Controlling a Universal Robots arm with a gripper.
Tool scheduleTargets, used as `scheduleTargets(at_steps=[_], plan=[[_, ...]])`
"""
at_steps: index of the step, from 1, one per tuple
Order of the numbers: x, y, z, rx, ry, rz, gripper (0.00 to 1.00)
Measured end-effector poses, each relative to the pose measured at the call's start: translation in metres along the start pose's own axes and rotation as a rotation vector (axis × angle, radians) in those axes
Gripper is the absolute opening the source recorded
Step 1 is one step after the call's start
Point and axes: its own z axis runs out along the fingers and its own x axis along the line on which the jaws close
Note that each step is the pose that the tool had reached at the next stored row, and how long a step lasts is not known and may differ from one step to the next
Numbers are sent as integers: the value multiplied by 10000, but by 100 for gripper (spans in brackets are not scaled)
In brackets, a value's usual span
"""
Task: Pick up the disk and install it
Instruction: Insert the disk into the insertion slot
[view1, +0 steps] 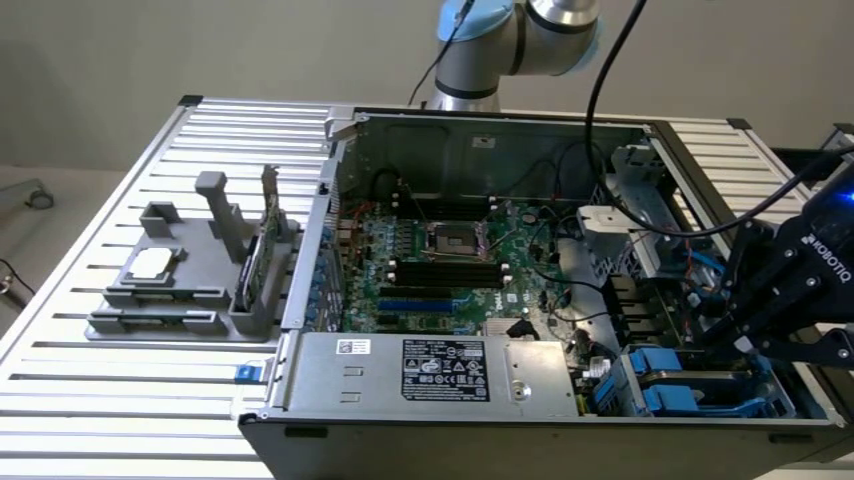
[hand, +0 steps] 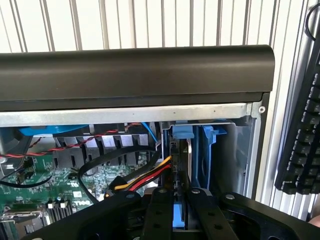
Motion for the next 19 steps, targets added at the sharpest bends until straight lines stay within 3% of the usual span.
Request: scheduleTargets(at_steps=[7, 19], plan=[[-10, 17, -3, 56, 11, 67, 16], [-16, 17, -10, 62, 20, 101, 16]])
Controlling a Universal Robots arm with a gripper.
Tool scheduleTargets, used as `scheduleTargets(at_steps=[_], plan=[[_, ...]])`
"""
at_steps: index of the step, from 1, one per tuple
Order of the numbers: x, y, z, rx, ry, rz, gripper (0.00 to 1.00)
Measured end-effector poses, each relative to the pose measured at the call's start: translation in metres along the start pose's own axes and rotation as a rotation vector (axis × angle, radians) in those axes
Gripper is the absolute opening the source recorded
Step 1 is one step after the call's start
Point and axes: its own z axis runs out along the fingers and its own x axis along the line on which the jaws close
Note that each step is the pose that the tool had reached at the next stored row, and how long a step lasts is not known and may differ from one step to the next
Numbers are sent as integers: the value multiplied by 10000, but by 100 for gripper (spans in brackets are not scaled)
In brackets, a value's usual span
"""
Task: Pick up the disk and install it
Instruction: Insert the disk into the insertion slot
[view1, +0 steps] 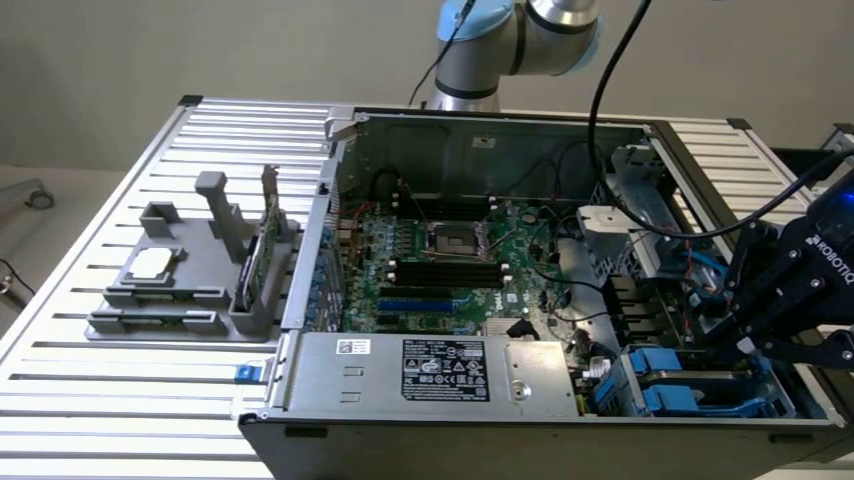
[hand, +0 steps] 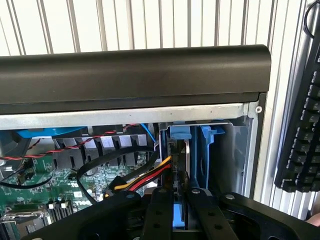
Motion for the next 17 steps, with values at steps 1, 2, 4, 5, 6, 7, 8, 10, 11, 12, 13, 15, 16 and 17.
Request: scheduleTargets(at_steps=[1, 2, 4, 5, 6, 7, 8, 10, 11, 12, 13, 15, 16, 17], plan=[[0, -4, 0, 0, 12, -3, 16], [0, -8, 1, 2, 31, -7, 16], [0, -8, 3, 2, 37, -8, 16], [-1, -7, 5, 3, 41, -9, 16], [0, -7, 7, 2, 44, -11, 16], [0, -6, 11, 3, 48, -13, 16], [0, -5, 15, 3, 52, -16, 16], [0, -4, 20, 1, 59, -24, 16], [0, -3, 23, 1, 64, -28, 16], [0, -3, 26, 1, 69, -31, 16], [0, -2, 28, 1, 74, -35, 16], [1, -2, 31, 2, 86, -45, 16], [2, 0, 34, 0, 105, -53, 16], [1, 0, 39, 4, 116, -58, 16]])
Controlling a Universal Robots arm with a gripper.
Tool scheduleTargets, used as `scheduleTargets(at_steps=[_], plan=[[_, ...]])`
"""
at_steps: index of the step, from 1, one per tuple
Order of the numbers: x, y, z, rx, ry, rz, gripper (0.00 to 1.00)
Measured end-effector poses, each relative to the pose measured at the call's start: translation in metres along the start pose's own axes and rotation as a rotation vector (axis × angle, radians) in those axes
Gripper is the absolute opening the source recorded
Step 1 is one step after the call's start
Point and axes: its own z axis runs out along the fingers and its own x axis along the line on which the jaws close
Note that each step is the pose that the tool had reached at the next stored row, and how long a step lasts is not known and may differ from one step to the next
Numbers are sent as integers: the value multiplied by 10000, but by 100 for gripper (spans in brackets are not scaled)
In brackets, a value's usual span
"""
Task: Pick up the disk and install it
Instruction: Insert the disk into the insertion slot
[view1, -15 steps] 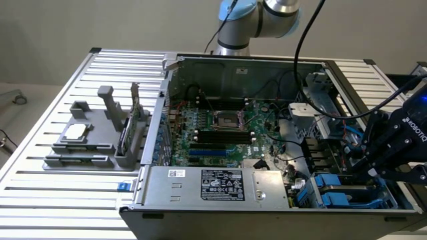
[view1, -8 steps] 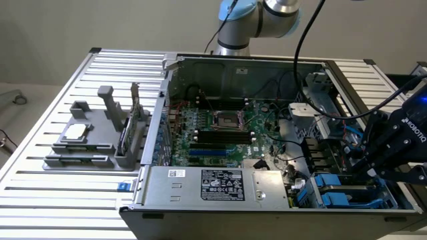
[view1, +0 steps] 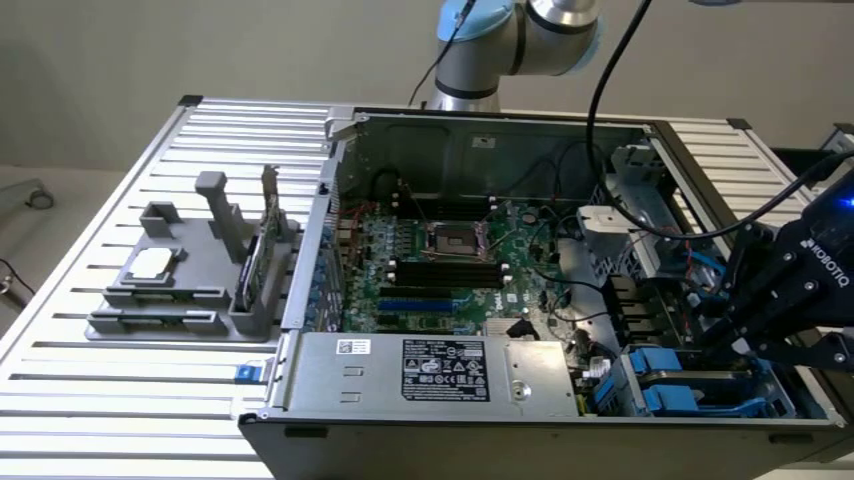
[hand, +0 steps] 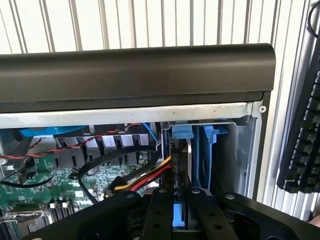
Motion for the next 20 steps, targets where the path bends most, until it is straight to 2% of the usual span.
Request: scheduleTargets(at_steps=[20], plan=[[-2, 27, -9, 4, 96, -42, 16]])
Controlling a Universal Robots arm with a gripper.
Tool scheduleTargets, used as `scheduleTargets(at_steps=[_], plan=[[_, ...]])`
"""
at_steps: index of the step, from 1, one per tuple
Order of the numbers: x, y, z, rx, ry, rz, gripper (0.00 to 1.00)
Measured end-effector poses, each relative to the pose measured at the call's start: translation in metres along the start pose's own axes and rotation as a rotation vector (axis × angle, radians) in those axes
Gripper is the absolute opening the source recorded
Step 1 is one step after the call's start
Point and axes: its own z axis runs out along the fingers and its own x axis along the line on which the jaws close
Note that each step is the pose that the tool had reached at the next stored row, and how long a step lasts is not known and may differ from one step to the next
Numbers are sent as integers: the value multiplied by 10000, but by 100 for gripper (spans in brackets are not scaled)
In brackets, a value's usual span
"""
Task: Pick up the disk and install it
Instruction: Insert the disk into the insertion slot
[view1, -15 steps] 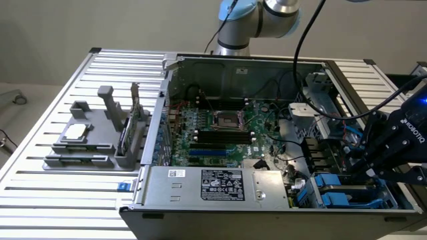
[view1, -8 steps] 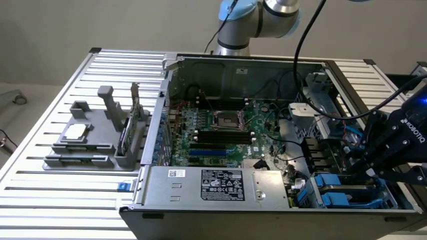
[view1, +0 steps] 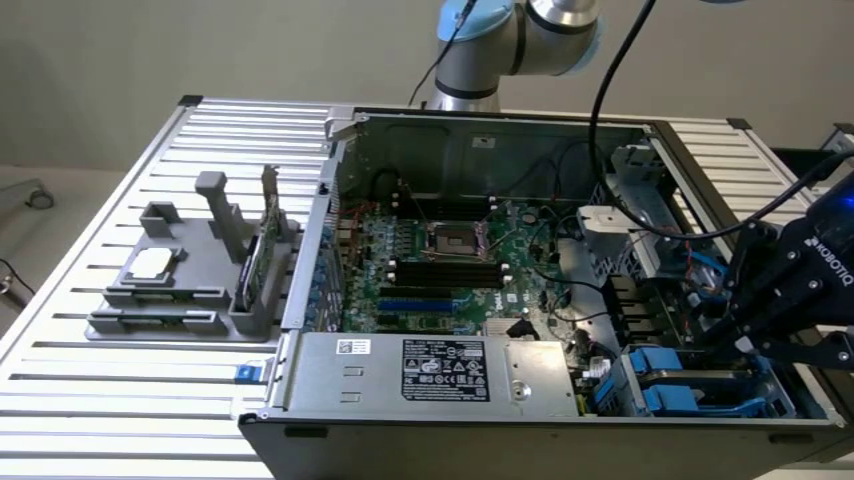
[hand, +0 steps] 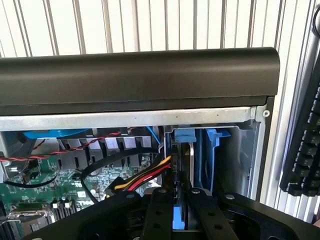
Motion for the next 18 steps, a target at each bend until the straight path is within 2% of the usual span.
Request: scheduleTargets(at_steps=[18], plan=[[-43, 11, 41, -1, -5, -25, 16]])
